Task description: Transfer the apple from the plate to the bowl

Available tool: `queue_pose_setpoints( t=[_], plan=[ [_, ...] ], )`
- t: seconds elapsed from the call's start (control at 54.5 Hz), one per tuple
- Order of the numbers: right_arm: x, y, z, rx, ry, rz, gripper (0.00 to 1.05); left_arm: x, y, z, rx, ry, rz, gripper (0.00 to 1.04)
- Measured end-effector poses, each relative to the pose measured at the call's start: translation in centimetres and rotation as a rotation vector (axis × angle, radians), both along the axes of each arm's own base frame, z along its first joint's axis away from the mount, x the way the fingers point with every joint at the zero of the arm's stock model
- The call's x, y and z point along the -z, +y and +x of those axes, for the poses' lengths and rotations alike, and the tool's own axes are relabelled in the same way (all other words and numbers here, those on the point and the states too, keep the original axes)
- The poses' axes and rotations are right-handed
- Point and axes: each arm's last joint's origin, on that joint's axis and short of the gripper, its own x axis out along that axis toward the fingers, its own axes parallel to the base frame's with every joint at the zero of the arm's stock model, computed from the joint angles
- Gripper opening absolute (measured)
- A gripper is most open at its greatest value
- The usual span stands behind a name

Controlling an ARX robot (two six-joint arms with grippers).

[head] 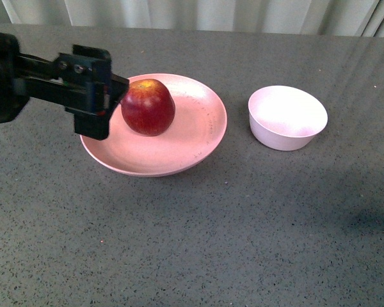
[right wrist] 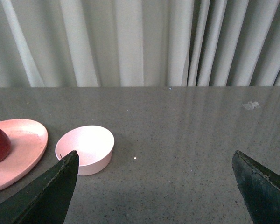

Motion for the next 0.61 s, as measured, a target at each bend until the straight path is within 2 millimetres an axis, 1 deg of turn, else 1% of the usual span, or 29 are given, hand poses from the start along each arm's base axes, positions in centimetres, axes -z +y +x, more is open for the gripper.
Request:
queue_pose_setpoints(
  t=[0.11, 0.257, 0.605],
  plan=[
    [0.0, 0.0, 0.0, 0.0, 0.0, 0.0, 0.96, 1.1, -1.3, 2.0, 0.014, 0.024, 0.024, 0.96],
    [0.0, 0.0, 0.0, 0.0, 0.0, 0.0, 0.96, 1.6, -2.5, 4.5, 0.01, 0.029, 0.045, 0.96],
    [0.0, 0.0, 0.0, 0.0, 0.0, 0.0, 0.96, 2.8, -3.9, 7.2, -0.007, 0.059, 0.072, 0.96]
  ],
)
